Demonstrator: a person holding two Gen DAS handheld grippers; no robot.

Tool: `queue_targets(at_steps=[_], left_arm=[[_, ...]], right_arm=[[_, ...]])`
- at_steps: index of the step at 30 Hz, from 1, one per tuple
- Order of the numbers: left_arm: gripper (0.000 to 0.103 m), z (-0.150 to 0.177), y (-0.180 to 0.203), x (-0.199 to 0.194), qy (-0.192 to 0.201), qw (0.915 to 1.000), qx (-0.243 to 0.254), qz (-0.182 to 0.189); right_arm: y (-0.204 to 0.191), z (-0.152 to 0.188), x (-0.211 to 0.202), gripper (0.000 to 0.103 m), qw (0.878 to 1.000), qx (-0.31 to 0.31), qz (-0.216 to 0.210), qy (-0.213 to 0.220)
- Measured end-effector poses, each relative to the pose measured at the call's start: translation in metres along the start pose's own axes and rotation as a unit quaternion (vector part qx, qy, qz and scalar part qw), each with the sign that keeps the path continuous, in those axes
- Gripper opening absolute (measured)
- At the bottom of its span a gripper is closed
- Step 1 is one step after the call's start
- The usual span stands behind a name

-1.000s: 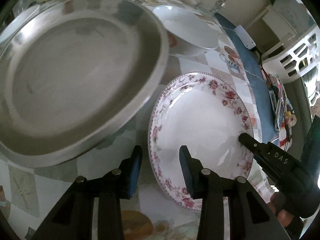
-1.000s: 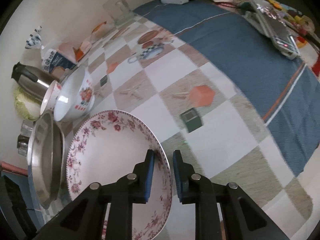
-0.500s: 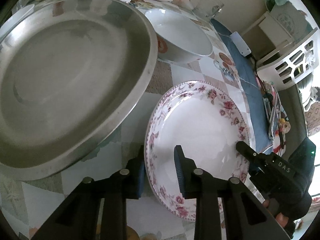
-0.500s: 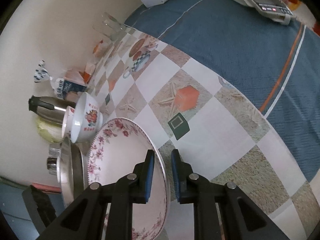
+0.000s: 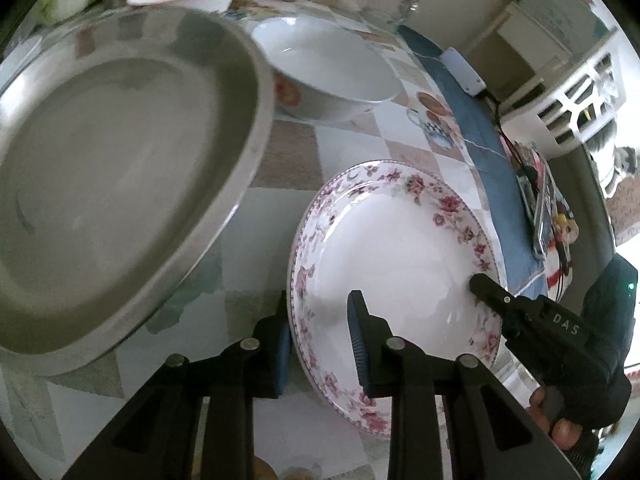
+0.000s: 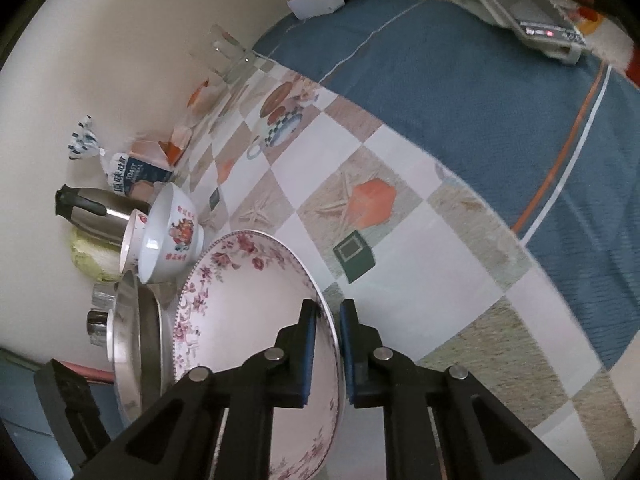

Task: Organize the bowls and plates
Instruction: 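Lift the pink-floral plate with the right gripper toward the steel basin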

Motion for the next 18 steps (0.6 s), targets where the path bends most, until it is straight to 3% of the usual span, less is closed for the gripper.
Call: queue_targets(at_steps=[18], left_arm=[[0.027, -0.011, 0.002, -0.03, 0.041, 0.9982, 0.04, 0.019]], right_arm=[[-0.02, 0.004, -0.023, 0.013, 0.999, -0.039, -0.006, 0.027]])
Point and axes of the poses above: each gripper's, at about its wrist camera, not at the fingertips, and x roughly the way its jaws point, y to its right, z to its underside, the point moved 4 cm from there along x, roughly the way its jaws point, and after that the axes turned 7 degrees about -z, right-handed, at the moved point
